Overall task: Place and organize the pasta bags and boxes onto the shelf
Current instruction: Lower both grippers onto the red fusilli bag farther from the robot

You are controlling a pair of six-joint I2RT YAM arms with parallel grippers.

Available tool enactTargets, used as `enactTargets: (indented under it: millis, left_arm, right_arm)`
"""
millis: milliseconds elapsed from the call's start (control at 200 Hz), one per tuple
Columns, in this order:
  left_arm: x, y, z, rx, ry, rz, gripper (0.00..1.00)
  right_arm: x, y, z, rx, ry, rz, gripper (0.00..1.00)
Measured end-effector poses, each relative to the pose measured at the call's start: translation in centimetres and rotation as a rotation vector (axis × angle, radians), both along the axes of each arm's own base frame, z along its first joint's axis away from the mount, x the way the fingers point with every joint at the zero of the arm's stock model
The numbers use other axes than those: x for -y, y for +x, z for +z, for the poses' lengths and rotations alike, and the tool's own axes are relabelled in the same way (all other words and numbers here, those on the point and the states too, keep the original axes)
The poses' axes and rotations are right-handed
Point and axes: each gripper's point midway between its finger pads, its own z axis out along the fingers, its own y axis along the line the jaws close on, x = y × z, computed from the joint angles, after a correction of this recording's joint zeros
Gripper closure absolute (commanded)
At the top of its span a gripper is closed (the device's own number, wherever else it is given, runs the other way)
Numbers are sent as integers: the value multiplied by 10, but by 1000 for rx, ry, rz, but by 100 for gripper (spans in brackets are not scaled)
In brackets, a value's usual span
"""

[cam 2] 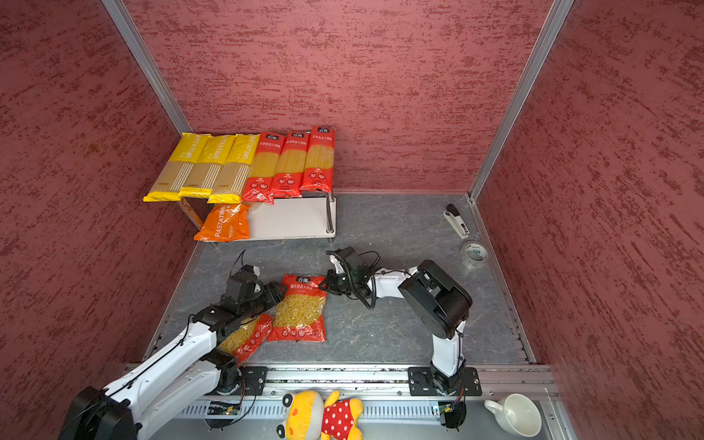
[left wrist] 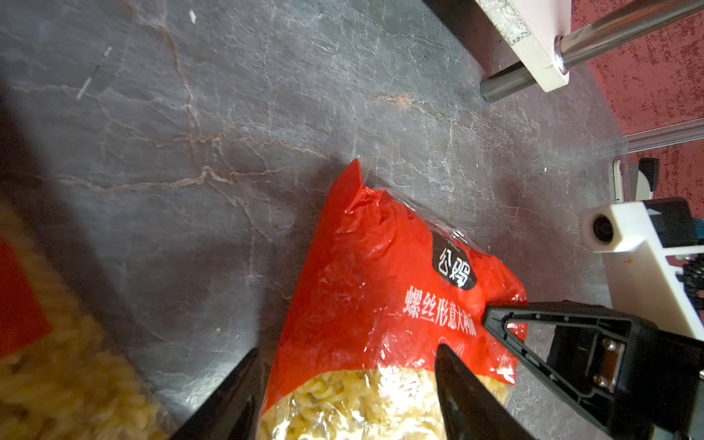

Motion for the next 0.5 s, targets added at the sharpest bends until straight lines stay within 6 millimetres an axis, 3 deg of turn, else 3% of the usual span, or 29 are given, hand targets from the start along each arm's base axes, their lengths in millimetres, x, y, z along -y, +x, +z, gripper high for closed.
enactTargets:
  millis: [145,250,316,501]
  left_arm:
    - [1,5,12,27,-10,2,29]
    - [3,8,15,37,-18,-3,29]
    - [5,8,12,26,-19,-7,29]
    - [11,8,-1,-24,-20,-40,27]
  right_arm:
    - [22,31,5,26,-7,-59,95]
    - [42,49,2,35,-26,-103,69]
    - [53,57,0,47,-44,-124,58]
    - [77,68,10,87,-74,-192,50]
